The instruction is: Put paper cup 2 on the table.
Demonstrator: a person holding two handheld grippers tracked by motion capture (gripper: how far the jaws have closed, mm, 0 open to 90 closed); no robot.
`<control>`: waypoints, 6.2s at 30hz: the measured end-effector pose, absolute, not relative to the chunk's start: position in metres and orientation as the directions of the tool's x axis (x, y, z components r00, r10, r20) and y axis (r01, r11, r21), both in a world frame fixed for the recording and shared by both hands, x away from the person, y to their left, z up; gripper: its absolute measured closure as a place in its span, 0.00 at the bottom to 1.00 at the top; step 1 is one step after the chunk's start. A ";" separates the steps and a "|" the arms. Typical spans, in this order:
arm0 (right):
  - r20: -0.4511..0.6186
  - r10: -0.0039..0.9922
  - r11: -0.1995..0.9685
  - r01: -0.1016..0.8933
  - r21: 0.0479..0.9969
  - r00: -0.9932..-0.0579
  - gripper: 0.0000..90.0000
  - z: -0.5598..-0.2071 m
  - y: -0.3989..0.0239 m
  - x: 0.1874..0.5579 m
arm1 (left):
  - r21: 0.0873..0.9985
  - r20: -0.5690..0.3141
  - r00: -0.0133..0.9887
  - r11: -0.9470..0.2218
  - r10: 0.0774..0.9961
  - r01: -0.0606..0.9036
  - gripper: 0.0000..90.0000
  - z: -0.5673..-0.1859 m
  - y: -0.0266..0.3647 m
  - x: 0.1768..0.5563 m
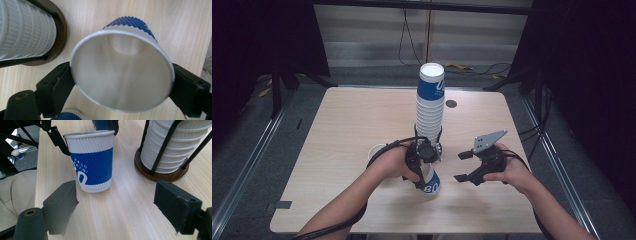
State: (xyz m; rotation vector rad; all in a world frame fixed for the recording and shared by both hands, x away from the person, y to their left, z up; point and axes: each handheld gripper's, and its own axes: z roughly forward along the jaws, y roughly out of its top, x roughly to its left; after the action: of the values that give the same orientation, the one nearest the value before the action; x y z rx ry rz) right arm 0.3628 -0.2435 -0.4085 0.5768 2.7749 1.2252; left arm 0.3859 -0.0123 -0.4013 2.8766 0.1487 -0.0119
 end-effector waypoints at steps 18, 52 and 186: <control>0.100 0.356 0.614 0.313 0.724 -0.929 0.20 -0.410 -0.246 0.361 | 0.378 -0.025 0.995 -0.921 0.092 0.095 0.14 -0.407 -0.022 0.379; 0.099 0.356 0.629 0.317 0.710 -0.929 0.20 -0.418 -0.251 0.355 | 0.510 -0.054 0.994 -0.853 0.097 0.111 0.20 -0.429 -0.019 0.366; 0.045 0.545 0.575 0.412 0.707 -0.837 0.18 -0.470 -0.324 0.305 | 0.666 -0.163 0.922 -0.651 0.351 0.365 0.18 -0.489 0.194 0.333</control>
State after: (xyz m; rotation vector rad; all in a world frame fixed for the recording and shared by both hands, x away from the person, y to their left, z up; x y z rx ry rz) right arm 0.3049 -0.3238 -0.4698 0.8067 2.6264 1.1097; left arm 0.3328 0.1944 -0.4895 2.3326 0.5058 -0.0253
